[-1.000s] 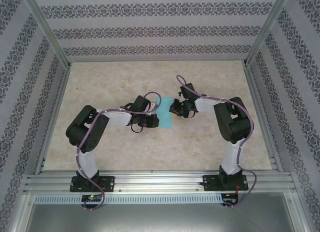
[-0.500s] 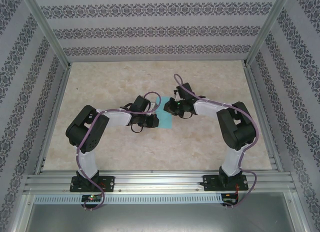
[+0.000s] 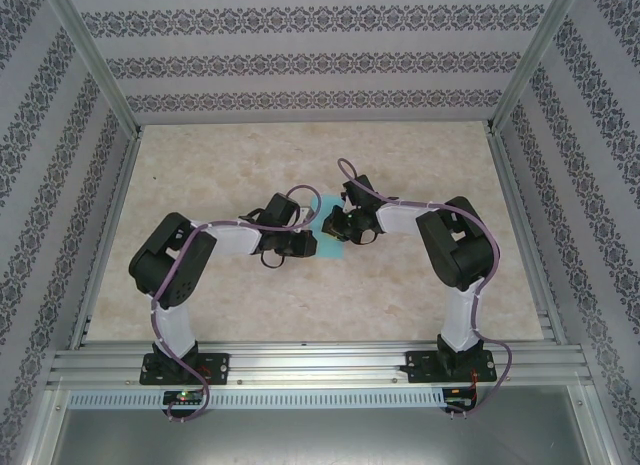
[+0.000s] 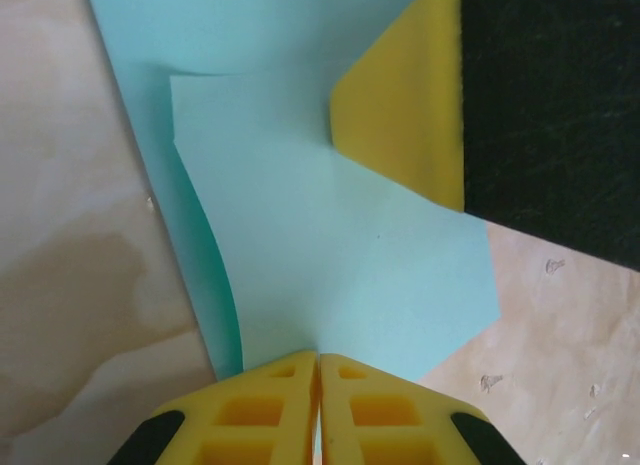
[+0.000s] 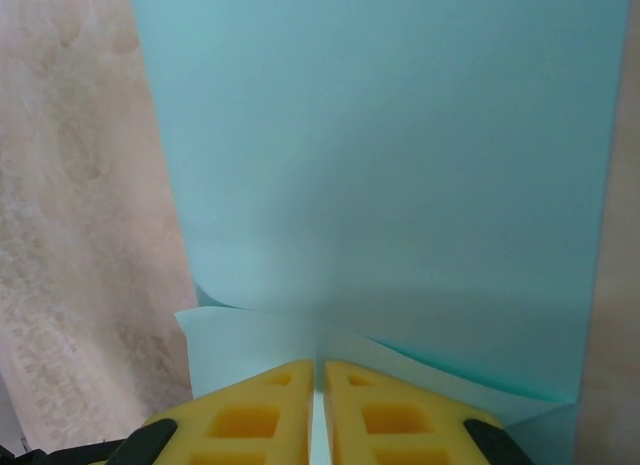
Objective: Fold a paper plane with a square sheet of paper (fold left side to right side)
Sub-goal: Fold the triangle a second time at the center of the table.
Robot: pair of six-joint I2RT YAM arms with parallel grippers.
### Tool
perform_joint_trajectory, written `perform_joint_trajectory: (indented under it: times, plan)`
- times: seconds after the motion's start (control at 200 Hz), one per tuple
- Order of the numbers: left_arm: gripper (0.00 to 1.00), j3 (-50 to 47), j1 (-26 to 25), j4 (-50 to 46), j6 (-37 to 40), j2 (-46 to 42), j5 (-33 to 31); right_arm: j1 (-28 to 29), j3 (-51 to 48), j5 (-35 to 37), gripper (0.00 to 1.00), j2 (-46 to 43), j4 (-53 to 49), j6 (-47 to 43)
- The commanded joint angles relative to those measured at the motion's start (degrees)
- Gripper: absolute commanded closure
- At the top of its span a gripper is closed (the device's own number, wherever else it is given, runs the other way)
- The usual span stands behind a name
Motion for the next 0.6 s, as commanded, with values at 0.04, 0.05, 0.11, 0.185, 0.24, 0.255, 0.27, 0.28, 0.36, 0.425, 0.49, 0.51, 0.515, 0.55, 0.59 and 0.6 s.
perform_joint_trajectory:
  times: [0.04, 0.05, 0.11, 0.185, 0.24, 0.255, 0.27, 0.28, 0.36, 0.425, 0.49, 0.51, 0.515, 0.55, 0.59, 0.6]
  plan:
    - [0.88, -5.34, -0.50, -9.15, 0.70, -2.00, -3.96, -0.76, 0.24, 5.02, 0.86, 2.63, -3.64, -1.94]
    - [0.88, -5.55, -0.51, -9.13, 0.63, -2.14, -3.99, -0.73, 0.20, 4.95, 0.86, 2.61, -3.62, -1.94]
    - [0.88, -7.23, -0.48, -8.83, 0.15, -3.33, -4.15, -0.71, 0.28, 5.02, 0.86, 2.82, -3.66, -1.99]
    - [0.88, -9.09, -0.49, -8.63, -0.43, -4.64, -4.22, -0.72, 0.37, 4.85, 0.86, 3.10, -3.63, -1.98]
    - [0.88, -10.30, -0.49, -8.63, -0.70, -5.66, -4.62, -0.72, 0.45, 4.84, 0.86, 3.18, -3.63, -2.03]
    - [0.88, -10.48, -0.51, -8.70, -0.71, -5.93, -4.77, -0.72, 0.48, 4.78, 0.86, 3.22, -3.54, -2.02]
    - [0.88, -10.71, -0.52, -8.86, -0.76, -6.20, -4.91, -0.70, 0.46, 4.76, 0.86, 3.22, -3.58, -2.03]
    - [0.88, -10.80, -0.50, -8.95, -0.79, -6.35, -5.11, -0.69, 0.46, 4.76, 0.86, 3.18, -3.56, -2.03]
    - [0.88, -10.55, -0.42, -9.92, -0.78, -7.60, -5.45, -0.63, 0.46, 4.52, 0.86, 2.96, -3.32, -2.03]
    - [0.88, -9.12, -0.27, -10.70, -0.71, -8.47, -4.99, -0.46, 0.46, 4.32, 0.86, 2.78, -3.14, -2.11]
    - [0.88, -6.73, -0.18, -11.98, -0.63, -9.26, -4.70, -0.37, 0.55, 4.15, 0.86, 2.67, -2.98, -2.12]
    - [0.88, -5.96, -0.17, -12.34, -0.54, -9.45, -4.56, -0.37, 0.54, 4.18, 0.86, 2.65, -3.00, -2.12]
    - [0.88, -5.82, -0.17, -12.42, -0.58, -9.48, -4.57, -0.37, 0.54, 4.20, 0.86, 2.58, -3.00, -2.12]
    - [0.88, -4.55, -0.17, -12.66, -0.54, -9.73, -4.29, -0.37, 0.54, 3.99, 0.86, 2.61, -3.00, -2.06]
    - [0.88, -3.27, -0.03, -12.52, -0.65, -9.78, -3.61, -0.37, 0.64, 3.97, 0.86, 2.61, -2.85, -2.03]
    - [0.88, -2.97, -0.05, -12.50, -0.63, -9.78, -3.51, -0.37, 0.63, 3.92, 0.86, 2.61, -2.90, -2.03]
